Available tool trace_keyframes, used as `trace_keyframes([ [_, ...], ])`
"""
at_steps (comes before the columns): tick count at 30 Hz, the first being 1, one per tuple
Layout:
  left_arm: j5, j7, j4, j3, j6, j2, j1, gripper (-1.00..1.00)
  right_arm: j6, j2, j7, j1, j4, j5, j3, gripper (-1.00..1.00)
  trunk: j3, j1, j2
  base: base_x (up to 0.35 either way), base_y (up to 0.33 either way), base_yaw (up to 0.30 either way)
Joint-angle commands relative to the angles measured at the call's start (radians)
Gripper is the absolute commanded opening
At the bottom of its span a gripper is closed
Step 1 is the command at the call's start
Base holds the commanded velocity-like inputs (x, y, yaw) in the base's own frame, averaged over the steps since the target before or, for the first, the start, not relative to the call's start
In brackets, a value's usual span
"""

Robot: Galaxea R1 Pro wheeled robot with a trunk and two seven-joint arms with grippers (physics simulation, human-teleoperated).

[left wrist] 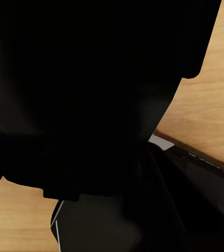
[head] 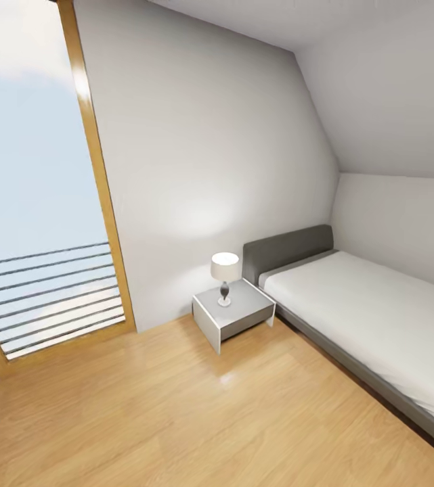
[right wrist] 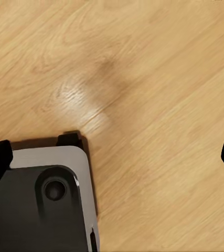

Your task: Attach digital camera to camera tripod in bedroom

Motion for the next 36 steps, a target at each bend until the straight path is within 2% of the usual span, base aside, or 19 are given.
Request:
trace_keyframes([
  [1, 0.006, 0.002, 0.0, -0.009, -0.001, -0.001, 0.0, -1.0, -0.001, 0.0, 0.004, -0.001, 0.002, -0.004, -0.004, 1.0, 0.001, 0.0, -0.001, 0.0, 0.0, 0.0],
  [11, 0.006, 0.002, 0.0, -0.009, 0.0, -0.001, 0.001, -1.0, -0.001, 0.0, 0.004, -0.001, 0.003, -0.003, -0.004, 1.0, 0.017, 0.0, -0.001, 0.106, 0.0, 0.0],
  [36, 0.004, 0.002, 0.0, -0.009, -0.003, -0.001, 0.006, -1.0, -0.005, -0.003, 0.003, -0.001, 0.002, 0.001, -0.004, 1.0, 0.021, 0.0, -0.001, 0.314, 0.0, 0.0],
])
